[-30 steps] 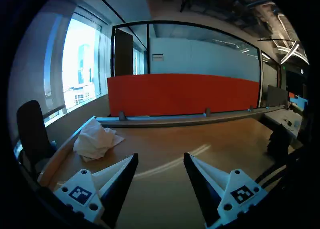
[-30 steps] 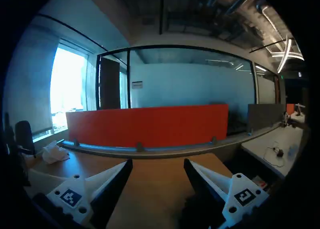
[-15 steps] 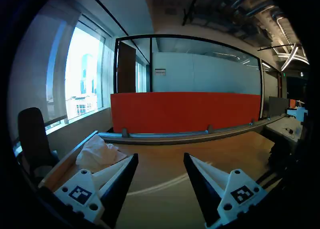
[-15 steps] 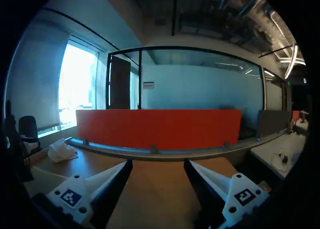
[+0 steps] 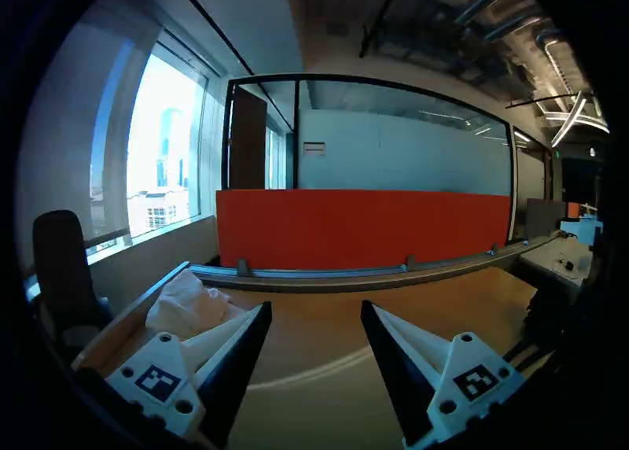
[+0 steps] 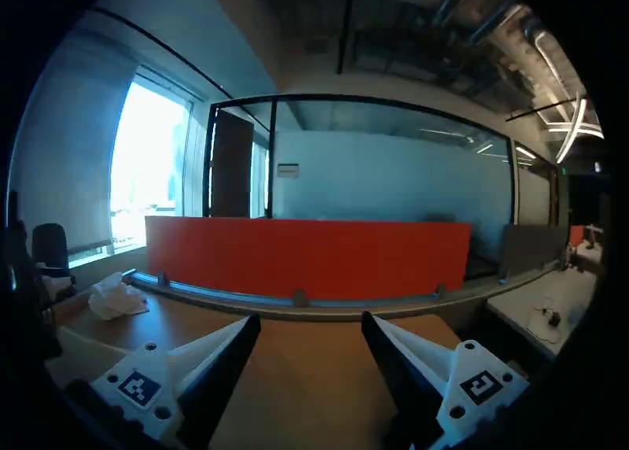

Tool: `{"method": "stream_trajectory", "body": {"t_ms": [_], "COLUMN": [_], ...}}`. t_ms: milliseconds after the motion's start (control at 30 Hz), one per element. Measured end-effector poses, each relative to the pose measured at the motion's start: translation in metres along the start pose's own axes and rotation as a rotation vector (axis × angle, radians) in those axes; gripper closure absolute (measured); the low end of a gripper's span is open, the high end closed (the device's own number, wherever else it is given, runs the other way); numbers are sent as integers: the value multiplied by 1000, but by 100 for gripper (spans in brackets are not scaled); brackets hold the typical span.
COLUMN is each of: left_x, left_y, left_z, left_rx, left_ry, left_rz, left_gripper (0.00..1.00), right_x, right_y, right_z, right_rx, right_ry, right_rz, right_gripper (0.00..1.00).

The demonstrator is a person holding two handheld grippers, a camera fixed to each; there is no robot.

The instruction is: Fold towel

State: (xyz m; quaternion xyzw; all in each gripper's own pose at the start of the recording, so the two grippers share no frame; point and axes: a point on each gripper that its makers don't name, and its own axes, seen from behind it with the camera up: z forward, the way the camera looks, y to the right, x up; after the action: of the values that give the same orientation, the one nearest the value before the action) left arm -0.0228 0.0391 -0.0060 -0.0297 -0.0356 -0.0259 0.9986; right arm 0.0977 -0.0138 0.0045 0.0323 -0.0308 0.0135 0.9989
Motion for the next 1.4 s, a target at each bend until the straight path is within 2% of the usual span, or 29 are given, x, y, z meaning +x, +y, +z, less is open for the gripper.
{"method": "stream_trajectory", "body": {"t_ms": [267, 600, 867, 1167, 1400], "left_x": [2, 0, -24, -64, -94], "left_y": [2, 2, 1, -5, -14], "left_z": [2, 5, 10, 11, 9], "left_rx": [-3, -4, -2, 19, 38], "left_ry": [16, 30, 41, 64, 82], "left_rz": [-29, 15, 9, 14, 26], "left_gripper": [17, 17, 16, 17, 17], "right_x": [4, 5, 2, -15, -33], "right_y": [-18, -31, -36, -40, -46], "right_z": [1, 3, 4, 4, 5], "right_rx": [7, 10, 3, 7, 17], "right_ry": [10, 6, 4, 16, 23], "right_rz": [29, 54, 56, 48, 32], "right_gripper": [1, 1, 1, 1, 1]}}
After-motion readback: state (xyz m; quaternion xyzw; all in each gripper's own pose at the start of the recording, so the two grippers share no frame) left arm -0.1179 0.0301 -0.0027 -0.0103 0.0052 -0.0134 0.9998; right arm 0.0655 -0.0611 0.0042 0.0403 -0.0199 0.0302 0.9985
